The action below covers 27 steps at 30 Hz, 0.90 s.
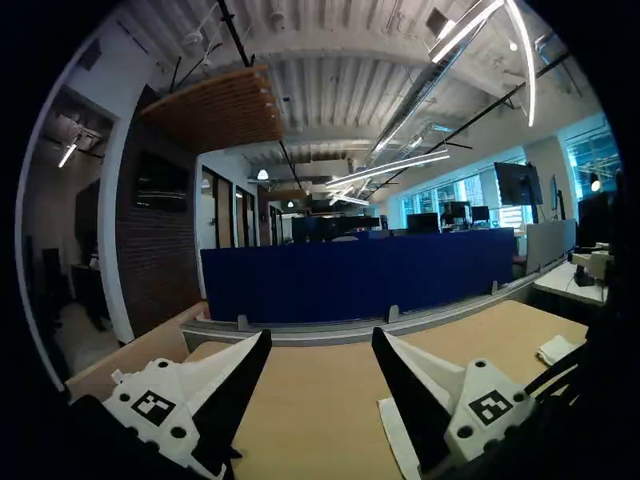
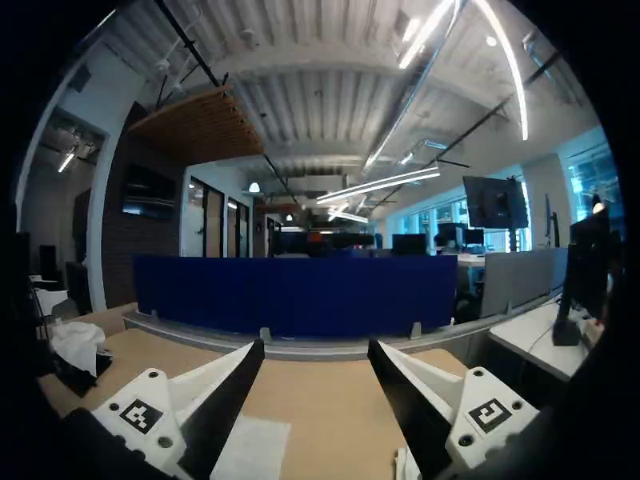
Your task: Fold towel
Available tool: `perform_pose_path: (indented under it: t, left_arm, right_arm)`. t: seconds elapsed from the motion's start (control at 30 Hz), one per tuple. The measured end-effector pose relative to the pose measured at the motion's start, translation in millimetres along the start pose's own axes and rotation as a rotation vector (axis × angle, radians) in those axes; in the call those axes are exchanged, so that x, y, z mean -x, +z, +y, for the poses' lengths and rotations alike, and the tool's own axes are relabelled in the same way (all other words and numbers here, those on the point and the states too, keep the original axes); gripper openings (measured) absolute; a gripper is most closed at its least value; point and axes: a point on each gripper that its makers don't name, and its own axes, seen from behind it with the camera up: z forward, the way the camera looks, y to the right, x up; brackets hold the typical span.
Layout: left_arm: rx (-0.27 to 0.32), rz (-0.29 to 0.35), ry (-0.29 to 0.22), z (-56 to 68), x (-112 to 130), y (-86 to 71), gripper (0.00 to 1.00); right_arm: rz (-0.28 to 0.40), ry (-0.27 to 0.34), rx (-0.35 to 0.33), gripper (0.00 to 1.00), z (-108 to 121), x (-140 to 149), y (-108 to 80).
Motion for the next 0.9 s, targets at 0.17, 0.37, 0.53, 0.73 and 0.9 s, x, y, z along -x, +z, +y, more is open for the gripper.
perform_pose_path:
  t: [0.17, 0.37, 0.53, 0.73, 0.9]
  left_arm:
    - [0.024, -0.019, 0.014, 11.8, 3.9, 2.2, 0.93]
    - [0.108, -0.058, 0.036, 31.9, 9.8, 2.0, 0.93]
    - [0.227, -0.141, 0.05, 50.3, 25.9, -1.0, 0.93]
    - [0.301, -0.2, 0.057, 59.3, 37.5, -5.1, 0.93]
    - [0.337, -0.233, 0.086, 67.2, 49.6, -6.5, 0.93]
  right_arm:
    - [-0.02, -0.018, -0.035, 1.0, -10.7, -5.5, -1.0]
    - [-0.065, -0.084, -0.09, 1.0, -23.6, -5.2, -1.9]
    - [-0.146, -0.16, -0.193, 1.0, -43.9, 7.4, -4.3]
    - [-0.241, -0.21, -0.284, 1.0, -59.5, 22.3, -11.0]
    - [-0.289, -0.237, -0.322, 1.0, -67.3, 36.7, -14.2]
